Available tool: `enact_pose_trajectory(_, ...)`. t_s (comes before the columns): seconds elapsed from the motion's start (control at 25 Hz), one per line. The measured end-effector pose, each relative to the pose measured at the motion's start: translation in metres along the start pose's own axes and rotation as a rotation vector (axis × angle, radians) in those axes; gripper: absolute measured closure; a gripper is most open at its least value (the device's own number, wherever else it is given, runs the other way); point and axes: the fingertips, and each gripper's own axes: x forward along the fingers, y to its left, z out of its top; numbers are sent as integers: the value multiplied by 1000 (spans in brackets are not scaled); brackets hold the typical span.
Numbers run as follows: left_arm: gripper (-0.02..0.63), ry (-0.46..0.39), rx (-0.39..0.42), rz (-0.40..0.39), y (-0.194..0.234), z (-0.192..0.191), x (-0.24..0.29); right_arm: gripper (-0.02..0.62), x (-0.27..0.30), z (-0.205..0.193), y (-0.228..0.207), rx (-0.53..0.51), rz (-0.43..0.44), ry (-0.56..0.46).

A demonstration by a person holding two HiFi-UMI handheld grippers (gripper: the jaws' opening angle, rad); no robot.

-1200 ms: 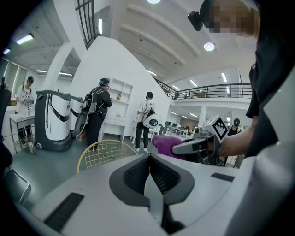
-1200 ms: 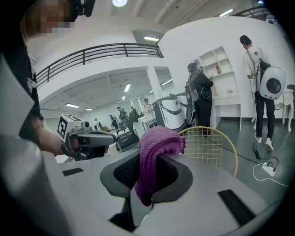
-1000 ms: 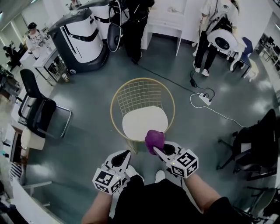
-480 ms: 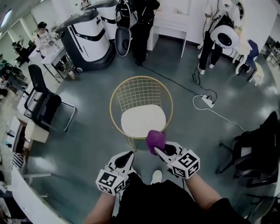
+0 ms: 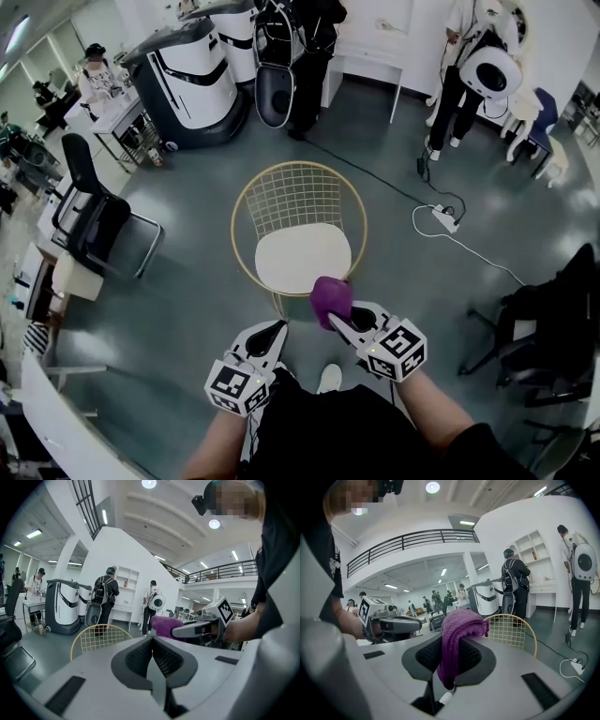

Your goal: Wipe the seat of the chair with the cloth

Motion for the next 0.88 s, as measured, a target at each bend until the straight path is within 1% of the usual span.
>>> enact_pose_trajectory(0.32, 589, 9, 12, -7, -4, 4, 7, 526, -4, 4, -5, 7, 0, -7)
enact_pose_trajectory(0.88, 589, 11, 19, -10, 2, 7, 9, 526, 2, 6, -6, 11, 3, -8)
